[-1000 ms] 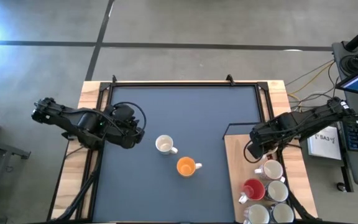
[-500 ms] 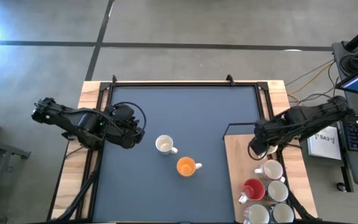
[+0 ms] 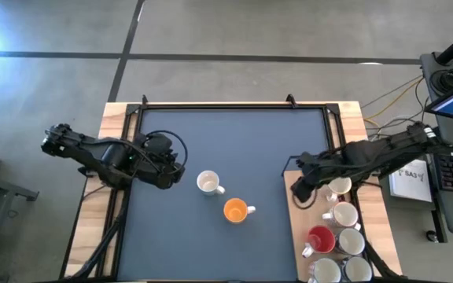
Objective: Place coffee mugs
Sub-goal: Put the yellow mug on the shelf
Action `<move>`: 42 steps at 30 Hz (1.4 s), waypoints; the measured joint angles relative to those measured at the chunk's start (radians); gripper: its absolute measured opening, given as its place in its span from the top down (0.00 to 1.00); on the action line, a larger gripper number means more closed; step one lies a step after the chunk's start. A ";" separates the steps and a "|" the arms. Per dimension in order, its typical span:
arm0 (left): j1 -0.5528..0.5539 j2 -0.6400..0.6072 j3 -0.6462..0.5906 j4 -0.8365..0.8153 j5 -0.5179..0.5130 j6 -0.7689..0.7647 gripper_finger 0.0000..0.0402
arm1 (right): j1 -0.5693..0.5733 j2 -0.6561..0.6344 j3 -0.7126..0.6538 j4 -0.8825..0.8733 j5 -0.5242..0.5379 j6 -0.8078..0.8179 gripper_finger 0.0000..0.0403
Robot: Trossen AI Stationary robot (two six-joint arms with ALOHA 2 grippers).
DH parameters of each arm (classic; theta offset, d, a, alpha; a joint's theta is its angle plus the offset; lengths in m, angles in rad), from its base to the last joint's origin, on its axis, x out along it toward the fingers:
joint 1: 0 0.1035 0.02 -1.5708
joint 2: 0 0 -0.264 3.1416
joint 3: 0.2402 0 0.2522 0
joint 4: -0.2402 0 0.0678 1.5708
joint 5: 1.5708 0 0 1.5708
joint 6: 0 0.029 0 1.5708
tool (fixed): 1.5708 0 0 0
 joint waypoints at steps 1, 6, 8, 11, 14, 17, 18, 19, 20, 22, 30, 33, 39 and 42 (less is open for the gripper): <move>0.000 0.001 0.000 0.000 0.007 0.006 0.80 | 0.000 0.025 0.000 0.012 0.000 0.002 0.81; -0.001 0.002 0.000 -0.001 0.039 0.051 0.80 | 0.000 0.125 0.000 0.065 -0.001 0.003 0.82; -0.003 0.002 0.000 -0.001 0.046 0.076 0.80 | 0.000 0.152 0.000 0.098 -0.002 -0.002 0.81; -0.003 0.002 0.000 -0.001 0.067 0.103 0.80 | 0.000 0.183 0.005 0.167 -0.002 -0.003 0.79; -0.007 0.005 0.000 -0.001 0.071 0.123 0.80 | 0.000 0.209 0.015 0.234 -0.001 -0.003 0.76; -0.011 0.007 0.000 0.000 0.093 0.153 0.80 | 0.000 0.239 0.017 0.309 0.000 0.007 0.74; -0.014 0.008 0.000 -0.001 0.094 0.165 0.80 | 0.000 0.252 0.017 0.336 0.000 0.013 0.73; -0.018 0.008 0.000 -0.001 0.094 0.174 0.80 | 0.000 0.264 0.017 0.359 0.000 0.015 0.73; -0.023 0.008 0.000 0.000 0.094 0.183 0.80 | 0.000 0.278 0.017 0.380 0.000 0.016 0.72; -0.036 0.008 0.000 -0.001 0.095 0.191 0.80 | 0.000 0.308 0.017 0.427 0.000 0.024 0.72; -0.106 0.006 0.000 -0.001 0.095 0.209 0.80 | 0.000 0.404 0.017 0.584 0.000 0.033 0.74; -0.129 0.005 0.000 -0.002 0.095 0.209 0.80 | -0.002 0.431 0.017 0.628 0.006 0.026 0.75; -0.156 0.005 0.000 -0.004 0.095 0.209 0.80 | -0.009 0.493 0.017 0.654 0.017 -0.026 0.73; -0.163 0.005 0.000 -0.004 0.095 0.207 0.80 | -0.014 0.509 0.023 0.654 0.037 -0.048 0.73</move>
